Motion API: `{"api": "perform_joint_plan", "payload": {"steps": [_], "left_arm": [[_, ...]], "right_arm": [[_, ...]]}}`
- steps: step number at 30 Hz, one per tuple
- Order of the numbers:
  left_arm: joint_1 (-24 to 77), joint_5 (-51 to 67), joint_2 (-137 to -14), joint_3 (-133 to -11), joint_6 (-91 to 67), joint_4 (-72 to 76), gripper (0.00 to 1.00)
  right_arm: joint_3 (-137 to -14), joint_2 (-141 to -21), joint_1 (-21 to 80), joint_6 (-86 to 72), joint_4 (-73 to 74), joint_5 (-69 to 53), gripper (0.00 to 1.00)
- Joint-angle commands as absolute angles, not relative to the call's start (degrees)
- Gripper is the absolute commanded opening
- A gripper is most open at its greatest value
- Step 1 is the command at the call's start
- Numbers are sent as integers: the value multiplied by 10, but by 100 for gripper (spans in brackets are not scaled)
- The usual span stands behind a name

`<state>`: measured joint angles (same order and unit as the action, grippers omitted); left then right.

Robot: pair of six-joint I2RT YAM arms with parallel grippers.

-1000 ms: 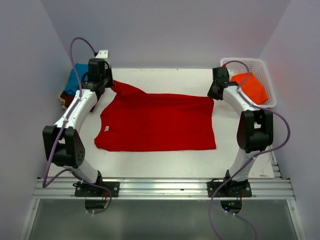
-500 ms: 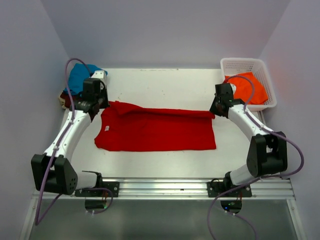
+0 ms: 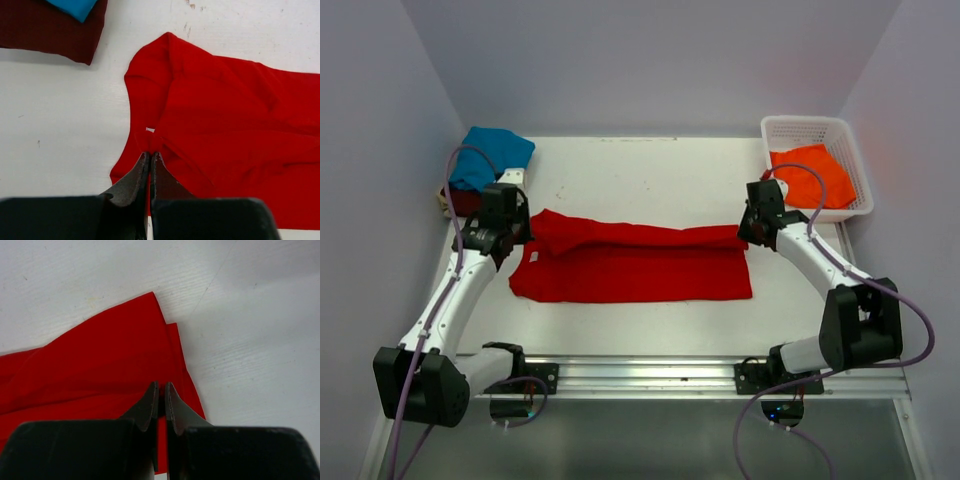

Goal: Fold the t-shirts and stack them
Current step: Fold the other side of the tshirt into a rectangle

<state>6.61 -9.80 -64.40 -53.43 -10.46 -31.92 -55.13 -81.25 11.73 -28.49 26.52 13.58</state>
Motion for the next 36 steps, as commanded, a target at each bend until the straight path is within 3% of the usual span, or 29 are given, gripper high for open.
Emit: {"api": "perform_joint_plan", "payload": {"steps": [1,11,18,28,36], "left_arm": [[64,-104,-620,-519,-110,-330,0],[65,-88,-605,-511,-116,-333,0],[65,-96,-643,-532,-126,-296,0],[65,-116,-782,-642,-121,-228,0],[63,-141,-818,-693,-110,-235,0]], "right_arm": [[-545,-812,127,-283,257,148,0],[-557,-844,143,-287,252,170,0],[-649,-882,142,-280,272,212,0],[-808,-1014,132,-257,288,258,0],[-824,-1048,126,-249,281,270,0]]}}
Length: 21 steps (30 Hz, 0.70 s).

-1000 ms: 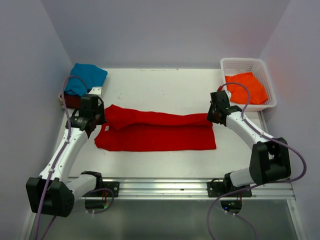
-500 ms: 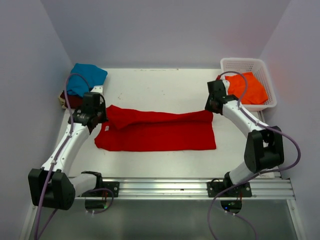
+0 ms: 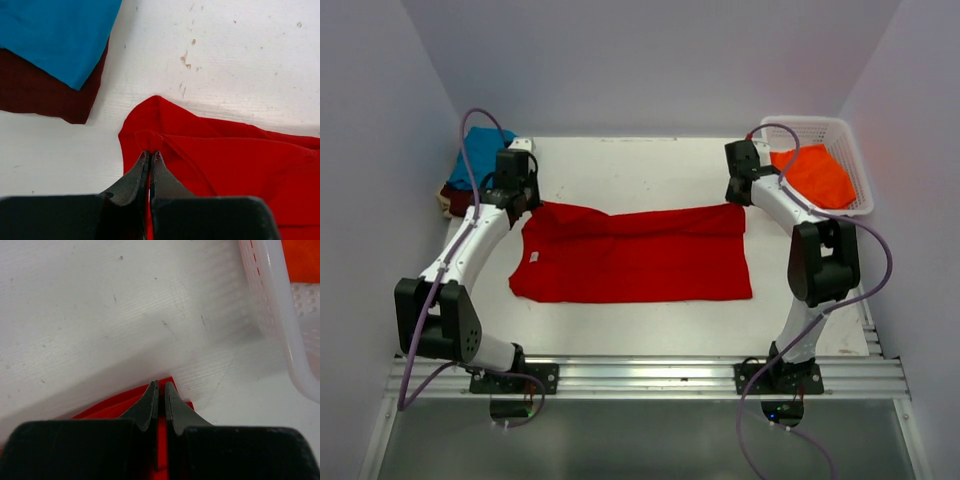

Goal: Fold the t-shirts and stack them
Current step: Fold the other side of the tshirt into a rectangle

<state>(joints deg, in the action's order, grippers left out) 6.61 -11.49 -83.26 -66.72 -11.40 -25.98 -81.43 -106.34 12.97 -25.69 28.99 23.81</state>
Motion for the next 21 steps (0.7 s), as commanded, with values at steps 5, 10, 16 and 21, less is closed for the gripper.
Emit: {"api": "perform_joint_plan", "payload": {"steps": [5,10,16,21], "left_arm": [[64,-130,-777,-679,-105,-249,0],[64,-110,-717,-643,-102,-293,0],[64,-103,-663,-586,-112,-330,0],[64,-89,-667,-565,-130,-360,0]], "right_arm": [[-789,-1018,126,-249,278,261,0],[-716,-970,127,-258,260,249,0],[-667,-938,126,-262,257,235,0],[-645,-918,130,-267,257,214,0]]}}
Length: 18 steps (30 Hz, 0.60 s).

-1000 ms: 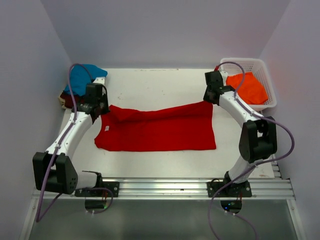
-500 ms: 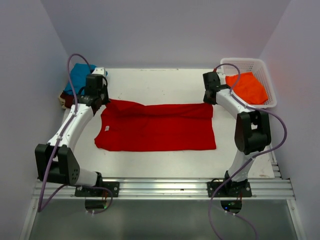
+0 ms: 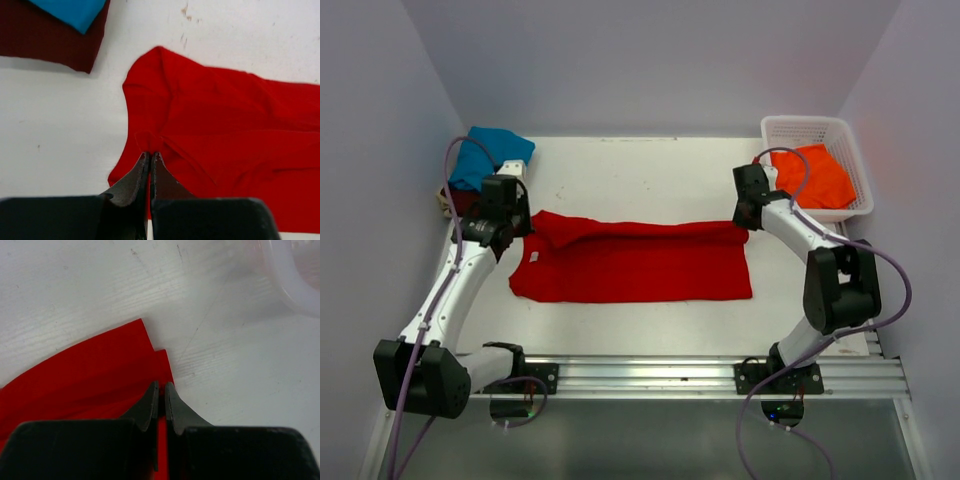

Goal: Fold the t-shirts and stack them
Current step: Fold the other side of the tshirt into a rectangle

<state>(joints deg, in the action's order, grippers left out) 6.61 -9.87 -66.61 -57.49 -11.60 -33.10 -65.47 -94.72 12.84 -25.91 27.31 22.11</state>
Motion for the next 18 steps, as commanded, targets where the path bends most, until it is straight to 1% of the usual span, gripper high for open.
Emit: {"api": "perform_joint_plan", "payload": {"steps": [1,11,18], "left_arm": [[65,-89,-670,-563,-133,-369,0],[64,-84,-685,-541,-147,-388,0],[64,-76,-681,-541,-151,-403,0]], "right_arm": [[-639,-911,132,-268,258,213,0],[-582,-853,143,-272,267,203,0],[-555,-838,153,-273,272,195,0]]}}
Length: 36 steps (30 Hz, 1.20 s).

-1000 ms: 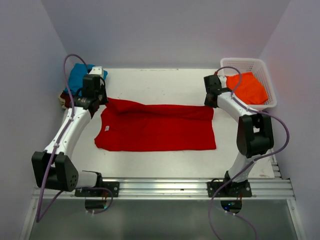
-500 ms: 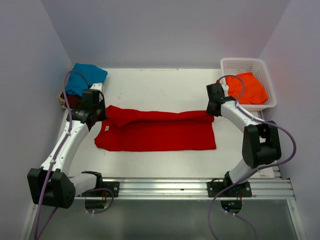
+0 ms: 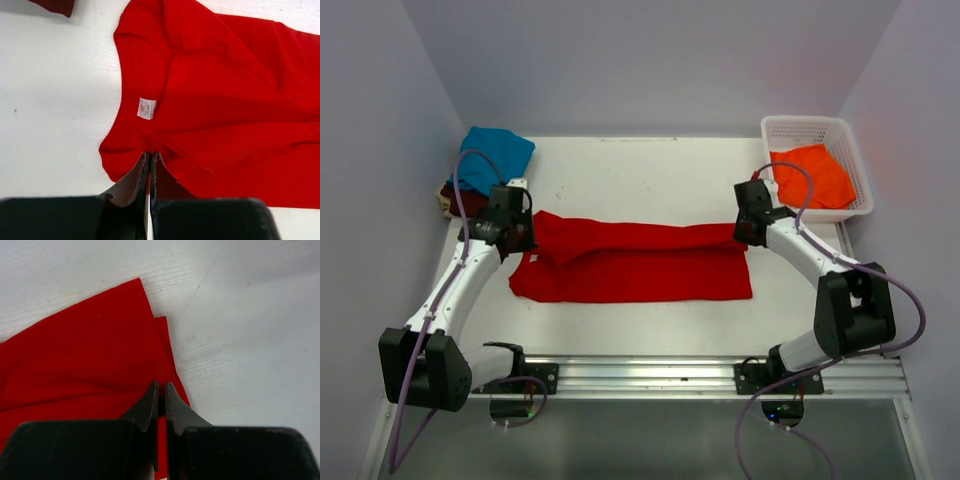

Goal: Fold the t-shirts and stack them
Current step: Fold the other side of the tshirt into a rectangle

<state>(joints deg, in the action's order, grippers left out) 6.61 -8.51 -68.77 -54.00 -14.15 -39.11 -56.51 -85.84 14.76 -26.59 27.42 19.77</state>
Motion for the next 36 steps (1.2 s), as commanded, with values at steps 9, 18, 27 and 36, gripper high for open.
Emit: {"api": "perform_joint_plan", "payload": {"steps": [9,18,27,36], "left_arm": [[67,-55,-589,-559,-176,-432,100],[67,23,-533,-545,-198,-303,100],[67,119,-630,-479,-232,-168,100],[60,94,-618,-471,-291,-107,100]], "right_arm": [[-566,-788,168,-280,321,180,57],[-592,-758,179,-287,293,84,47],[-671,-825,359,-256,268,3,40],[-766,-940,491,-254,269,-27,39]]}}
